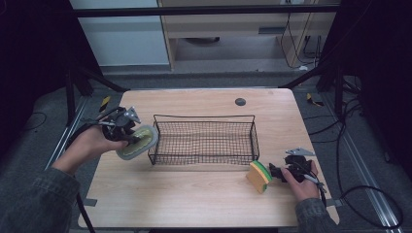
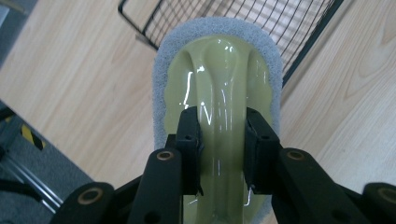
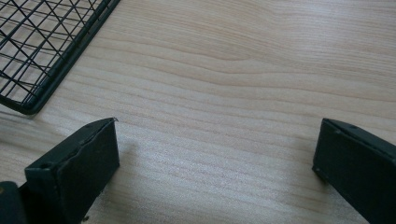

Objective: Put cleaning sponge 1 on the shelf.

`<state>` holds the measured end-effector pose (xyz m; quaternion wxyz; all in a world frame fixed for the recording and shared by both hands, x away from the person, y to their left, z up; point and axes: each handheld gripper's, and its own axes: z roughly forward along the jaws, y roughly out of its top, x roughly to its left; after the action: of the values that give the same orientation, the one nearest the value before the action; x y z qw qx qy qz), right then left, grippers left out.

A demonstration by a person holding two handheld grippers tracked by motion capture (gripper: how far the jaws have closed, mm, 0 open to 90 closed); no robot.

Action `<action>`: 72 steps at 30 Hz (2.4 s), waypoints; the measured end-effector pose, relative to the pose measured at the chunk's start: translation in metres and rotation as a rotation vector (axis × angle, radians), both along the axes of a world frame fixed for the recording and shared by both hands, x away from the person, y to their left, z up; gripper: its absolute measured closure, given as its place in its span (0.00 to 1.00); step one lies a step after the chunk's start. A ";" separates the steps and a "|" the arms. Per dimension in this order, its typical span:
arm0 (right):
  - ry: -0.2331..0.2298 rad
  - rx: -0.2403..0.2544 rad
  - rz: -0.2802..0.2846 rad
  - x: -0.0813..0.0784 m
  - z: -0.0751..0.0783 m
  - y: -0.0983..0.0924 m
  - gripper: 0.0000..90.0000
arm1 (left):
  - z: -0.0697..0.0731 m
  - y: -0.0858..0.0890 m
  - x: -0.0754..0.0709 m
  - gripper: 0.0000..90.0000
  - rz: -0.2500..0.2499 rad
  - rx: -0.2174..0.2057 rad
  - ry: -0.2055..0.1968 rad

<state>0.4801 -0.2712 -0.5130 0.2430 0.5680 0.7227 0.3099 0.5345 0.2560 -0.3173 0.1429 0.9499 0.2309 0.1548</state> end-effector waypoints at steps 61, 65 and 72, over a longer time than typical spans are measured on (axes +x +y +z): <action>-0.003 -0.008 0.011 0.002 0.000 0.001 0.01 | 0.011 -0.095 0.048 0.78 -0.278 0.088 -0.196; -0.003 -0.008 0.012 0.002 0.000 0.001 0.01 | 0.005 -0.100 0.048 0.78 -0.295 0.095 -0.198; -0.003 -0.008 0.015 0.003 0.000 0.001 0.01 | -0.001 -0.106 0.046 0.78 -0.329 0.113 -0.196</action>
<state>0.4827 -0.2703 -0.5132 0.2440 0.5610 0.7280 0.3094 0.5801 0.1497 -0.3181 0.1347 0.9617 0.0484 0.2336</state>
